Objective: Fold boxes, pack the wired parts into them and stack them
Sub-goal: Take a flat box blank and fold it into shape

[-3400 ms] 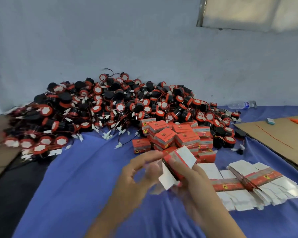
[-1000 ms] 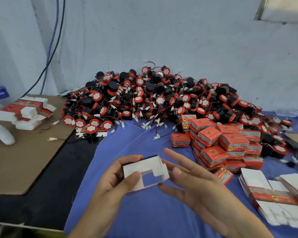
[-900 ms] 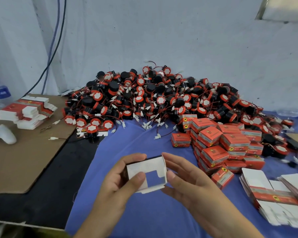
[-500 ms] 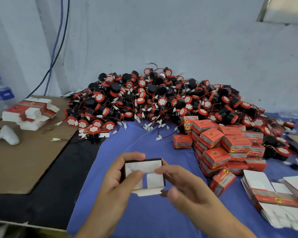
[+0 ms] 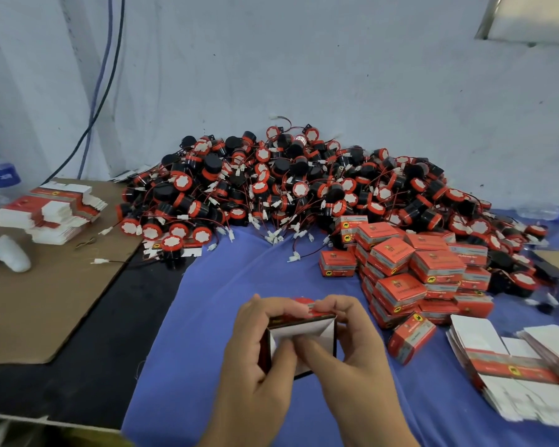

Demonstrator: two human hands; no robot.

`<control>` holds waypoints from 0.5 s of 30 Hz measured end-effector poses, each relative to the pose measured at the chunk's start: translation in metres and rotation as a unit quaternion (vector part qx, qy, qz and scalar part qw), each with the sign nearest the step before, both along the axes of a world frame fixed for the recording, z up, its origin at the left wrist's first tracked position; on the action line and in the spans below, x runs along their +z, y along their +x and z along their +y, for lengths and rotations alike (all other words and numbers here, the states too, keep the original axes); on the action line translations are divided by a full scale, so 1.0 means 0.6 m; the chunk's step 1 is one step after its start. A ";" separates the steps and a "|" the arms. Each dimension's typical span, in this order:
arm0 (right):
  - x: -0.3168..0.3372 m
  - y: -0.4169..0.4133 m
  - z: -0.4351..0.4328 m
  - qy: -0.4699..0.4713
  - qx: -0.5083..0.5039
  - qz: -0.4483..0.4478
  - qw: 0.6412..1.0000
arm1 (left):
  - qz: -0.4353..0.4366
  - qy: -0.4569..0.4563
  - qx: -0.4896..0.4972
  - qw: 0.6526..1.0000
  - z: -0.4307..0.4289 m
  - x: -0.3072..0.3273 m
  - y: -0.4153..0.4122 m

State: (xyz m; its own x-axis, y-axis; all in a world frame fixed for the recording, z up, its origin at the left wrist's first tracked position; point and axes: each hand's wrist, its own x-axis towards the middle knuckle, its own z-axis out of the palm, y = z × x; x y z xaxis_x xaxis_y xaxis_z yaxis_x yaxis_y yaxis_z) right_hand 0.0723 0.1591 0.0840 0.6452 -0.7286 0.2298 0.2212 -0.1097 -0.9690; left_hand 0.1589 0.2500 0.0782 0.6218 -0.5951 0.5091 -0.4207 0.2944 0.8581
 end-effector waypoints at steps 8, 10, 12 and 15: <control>-0.014 0.010 0.012 0.283 0.028 -0.092 0.954 | 0.106 -0.045 0.047 0.992 -0.004 0.011 0.001; -0.014 0.012 0.017 0.308 0.062 -0.126 0.941 | 0.106 -0.028 0.038 0.993 -0.008 0.009 -0.003; -0.010 0.011 0.018 0.288 0.057 -0.149 0.944 | 0.088 0.005 0.035 0.995 -0.009 0.004 -0.010; -0.002 0.009 0.019 0.286 0.029 -0.150 0.946 | 0.043 0.023 0.066 0.997 -0.012 -0.021 -0.009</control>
